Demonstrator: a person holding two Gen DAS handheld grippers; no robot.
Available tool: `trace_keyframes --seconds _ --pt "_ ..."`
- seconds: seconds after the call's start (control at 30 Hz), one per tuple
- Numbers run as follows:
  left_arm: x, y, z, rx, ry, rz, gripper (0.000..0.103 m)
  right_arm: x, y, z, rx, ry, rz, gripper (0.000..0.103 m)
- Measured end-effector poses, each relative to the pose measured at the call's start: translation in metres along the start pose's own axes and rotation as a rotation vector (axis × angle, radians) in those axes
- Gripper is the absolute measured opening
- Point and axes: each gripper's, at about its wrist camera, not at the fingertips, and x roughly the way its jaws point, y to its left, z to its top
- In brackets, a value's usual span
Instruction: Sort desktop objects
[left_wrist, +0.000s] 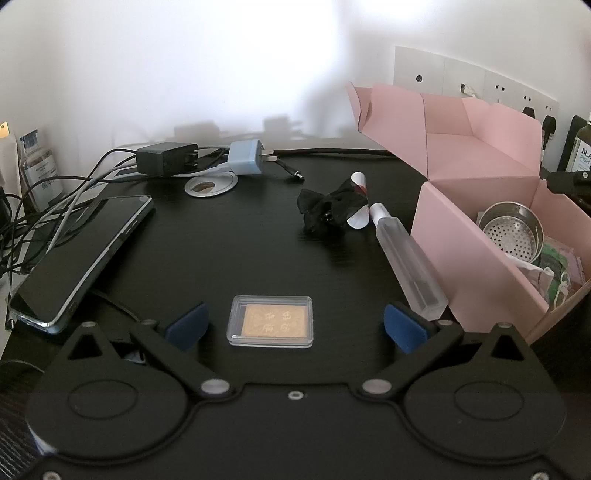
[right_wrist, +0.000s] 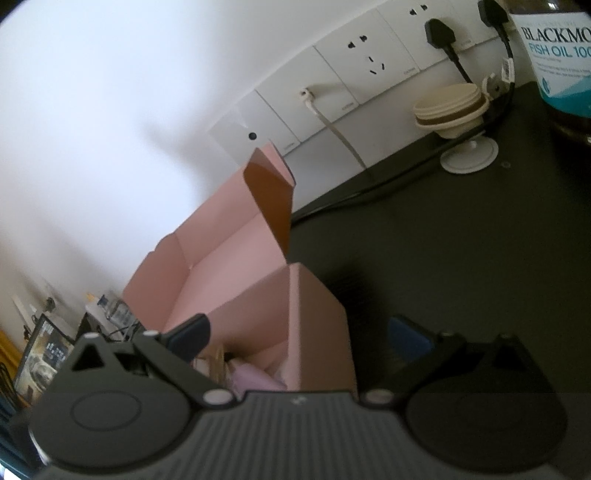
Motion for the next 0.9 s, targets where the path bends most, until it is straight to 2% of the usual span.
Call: trace_keyframes --seconds 0.6,0.9 --pt "0.001 0.011 -0.001 0.031 -0.001 -0.043 0.103 0.000 -0.004 0.001 0.033 -0.007 0.022 0.102" --pt "0.001 0.007 0.000 0.029 -0.002 -0.038 0.103 0.002 -0.001 -0.001 0.015 -0.012 0.013 0.102"
